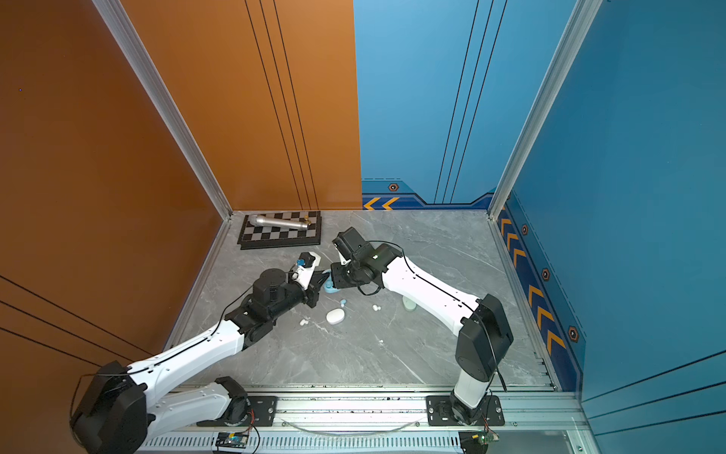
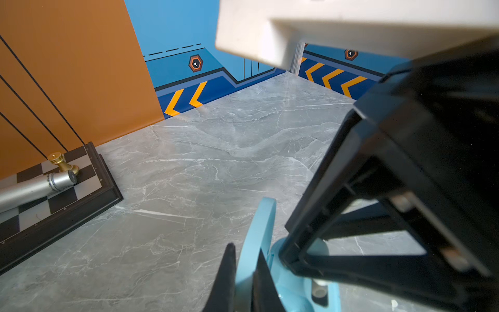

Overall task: Insert wireless bluetooth earbuds into charging case
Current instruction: Insert the wireless bluetooth earbud into the charging case.

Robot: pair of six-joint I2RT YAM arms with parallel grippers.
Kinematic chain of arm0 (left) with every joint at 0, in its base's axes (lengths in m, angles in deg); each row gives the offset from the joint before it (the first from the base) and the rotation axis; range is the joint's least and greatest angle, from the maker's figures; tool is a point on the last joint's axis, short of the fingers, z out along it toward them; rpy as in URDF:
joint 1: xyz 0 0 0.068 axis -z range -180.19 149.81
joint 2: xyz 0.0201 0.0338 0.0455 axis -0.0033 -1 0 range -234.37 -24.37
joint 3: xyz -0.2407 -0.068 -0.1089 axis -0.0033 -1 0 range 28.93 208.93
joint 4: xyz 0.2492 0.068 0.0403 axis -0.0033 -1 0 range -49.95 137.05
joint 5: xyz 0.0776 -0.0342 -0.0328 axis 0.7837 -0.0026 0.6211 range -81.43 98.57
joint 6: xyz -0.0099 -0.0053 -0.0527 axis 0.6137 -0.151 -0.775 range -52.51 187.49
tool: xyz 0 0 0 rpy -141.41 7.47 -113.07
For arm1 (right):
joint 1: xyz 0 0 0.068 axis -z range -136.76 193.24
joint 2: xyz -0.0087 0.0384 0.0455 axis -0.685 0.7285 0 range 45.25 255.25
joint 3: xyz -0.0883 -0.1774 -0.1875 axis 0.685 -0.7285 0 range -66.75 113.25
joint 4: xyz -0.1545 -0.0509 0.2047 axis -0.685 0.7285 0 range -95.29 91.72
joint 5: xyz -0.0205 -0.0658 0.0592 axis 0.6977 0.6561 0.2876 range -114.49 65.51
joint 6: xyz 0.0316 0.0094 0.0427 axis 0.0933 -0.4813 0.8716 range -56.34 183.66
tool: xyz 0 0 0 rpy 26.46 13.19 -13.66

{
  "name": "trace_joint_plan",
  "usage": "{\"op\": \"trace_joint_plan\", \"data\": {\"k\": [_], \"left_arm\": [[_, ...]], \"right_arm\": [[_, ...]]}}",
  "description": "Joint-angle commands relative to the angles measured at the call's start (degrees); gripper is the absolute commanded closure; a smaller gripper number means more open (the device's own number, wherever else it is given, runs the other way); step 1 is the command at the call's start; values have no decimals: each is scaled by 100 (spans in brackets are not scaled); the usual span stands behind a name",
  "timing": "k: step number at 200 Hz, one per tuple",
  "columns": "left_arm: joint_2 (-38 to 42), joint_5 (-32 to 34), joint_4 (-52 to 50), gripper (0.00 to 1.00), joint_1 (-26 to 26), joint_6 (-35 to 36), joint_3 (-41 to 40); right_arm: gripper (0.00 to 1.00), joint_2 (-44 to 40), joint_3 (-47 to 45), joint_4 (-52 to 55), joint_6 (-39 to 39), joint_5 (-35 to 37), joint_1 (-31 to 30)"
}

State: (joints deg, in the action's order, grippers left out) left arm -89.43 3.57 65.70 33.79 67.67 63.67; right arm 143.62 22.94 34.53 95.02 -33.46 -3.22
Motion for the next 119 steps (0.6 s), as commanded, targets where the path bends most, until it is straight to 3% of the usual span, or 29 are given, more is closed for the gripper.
{"op": "trace_joint_plan", "data": {"k": [1, 54, 119], "left_arm": [[-14, 32, 170, 100, 39, -38, 204], [-6, 82, 176, 100, 39, -36, 191], [37, 93, 170, 100, 30, -20, 227]], "right_arm": [[75, -107, -57, -81, -77, -64, -16], [75, -125, -64, -92, -79, -101, -8], [84, -248, -190, -90, -86, 133, 89]]}}
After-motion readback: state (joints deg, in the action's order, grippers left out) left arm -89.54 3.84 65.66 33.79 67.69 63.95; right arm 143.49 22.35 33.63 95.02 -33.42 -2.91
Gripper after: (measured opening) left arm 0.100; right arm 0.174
